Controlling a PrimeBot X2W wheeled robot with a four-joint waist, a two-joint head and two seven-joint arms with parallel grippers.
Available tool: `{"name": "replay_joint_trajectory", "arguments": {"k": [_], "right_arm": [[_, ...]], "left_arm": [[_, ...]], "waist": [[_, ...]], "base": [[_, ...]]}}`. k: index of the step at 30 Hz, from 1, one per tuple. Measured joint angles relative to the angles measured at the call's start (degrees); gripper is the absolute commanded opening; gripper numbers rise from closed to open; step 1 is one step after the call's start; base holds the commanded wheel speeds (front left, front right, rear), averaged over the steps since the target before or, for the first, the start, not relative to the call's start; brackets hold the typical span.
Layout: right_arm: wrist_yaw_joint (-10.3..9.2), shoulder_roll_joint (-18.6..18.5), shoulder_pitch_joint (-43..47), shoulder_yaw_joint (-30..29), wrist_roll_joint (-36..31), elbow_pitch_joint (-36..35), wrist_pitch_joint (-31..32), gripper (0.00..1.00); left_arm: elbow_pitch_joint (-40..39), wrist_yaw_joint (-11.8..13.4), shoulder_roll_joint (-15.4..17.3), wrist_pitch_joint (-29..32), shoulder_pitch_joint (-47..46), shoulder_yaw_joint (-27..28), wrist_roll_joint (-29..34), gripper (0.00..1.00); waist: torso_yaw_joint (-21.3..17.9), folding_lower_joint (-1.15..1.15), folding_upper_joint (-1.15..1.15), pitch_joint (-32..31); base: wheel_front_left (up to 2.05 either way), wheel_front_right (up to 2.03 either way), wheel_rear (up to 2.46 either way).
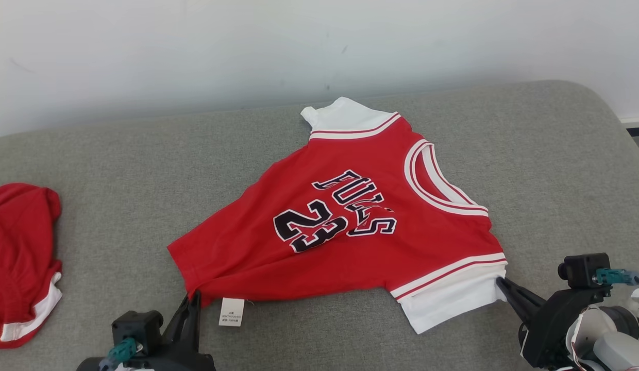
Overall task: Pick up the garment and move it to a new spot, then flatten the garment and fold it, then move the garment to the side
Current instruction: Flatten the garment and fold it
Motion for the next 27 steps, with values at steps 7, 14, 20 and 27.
{"name": "replay_joint_trajectory", "arguments": {"k": [7, 14, 20, 27], "right_arm": [[0.99, 0.15, 0.77, 0.03, 1.07, -1.36, 0.23, 0.00], [3.35, 1.35, -11.06, 3.02, 0.47, -0.66, 10.17, 0.00], [2.30, 6.35, -37.73, -0.03, -0.15, 6.83, 20.25, 0.00], [-2.57, 9.38, -65.43, -12.41, -9.32, 14.45, 7.16, 0.00]], "left_arm": [[-0.76, -0.87, -0.01, -0.35, 1.05, -0.02, -1.21, 0.00], [1.42, -10.77, 2.30, 6.54, -8.95, -0.82, -7.98, 0.00], [8.02, -13.39, 3.09, 18.42, -32.39, 4.58, -19.54, 0.00], [7.84, -12.63, 1.55, 14.80, -63.39, 12.98, -18.36, 0.00]], "waist": [[-0.63, 0.00, 0.00, 0.33], [-1.36, 0.00, 0.00, 2.47], [-2.19, 0.01, 0.01, 6.22], [-3.04, 0.00, 0.00, 11.59]], "base": [[0.00, 0.00, 0.00], [0.00, 0.00, 0.00], [0.00, 0.00, 0.00], [0.00, 0.00, 0.00]]}}
